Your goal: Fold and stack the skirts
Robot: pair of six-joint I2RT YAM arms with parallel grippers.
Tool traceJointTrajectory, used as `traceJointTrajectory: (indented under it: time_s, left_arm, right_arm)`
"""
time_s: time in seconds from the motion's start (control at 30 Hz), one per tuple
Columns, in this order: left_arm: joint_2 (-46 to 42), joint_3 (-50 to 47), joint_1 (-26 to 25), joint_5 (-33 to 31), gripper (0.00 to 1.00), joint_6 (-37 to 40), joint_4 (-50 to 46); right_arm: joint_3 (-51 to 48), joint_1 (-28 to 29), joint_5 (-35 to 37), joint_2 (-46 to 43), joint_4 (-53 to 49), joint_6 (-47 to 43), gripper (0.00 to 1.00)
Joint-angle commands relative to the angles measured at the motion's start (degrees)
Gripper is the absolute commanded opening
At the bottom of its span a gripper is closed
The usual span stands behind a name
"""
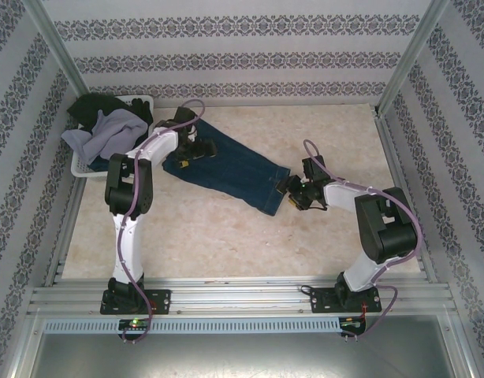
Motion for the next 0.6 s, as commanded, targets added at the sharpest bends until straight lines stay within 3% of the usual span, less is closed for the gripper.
traceJointTrajectory:
  time_s: [0.0, 0.33, 0.57]
  left_arm:
    - [0.6, -2.4, 1.0, -0.3, 1.00, 0.7, -0.5]
    - [-1.9, -10.0, 1.0, 0.8, 1.00, -0.9, 2.1]
    - [-6.2, -17.8, 1.0, 1.5, 1.00, -2.1, 5.4]
  right_arm:
    - [1.6, 2.3, -4.1, 3.5, 6.1, 3.0, 0.60]
    - [2.1, 3.9, -3.0, 2.4, 7.7, 2.2, 0.46]
    - [1.7, 4.0, 0.3, 3.4, 3.8, 2.3, 0.50]
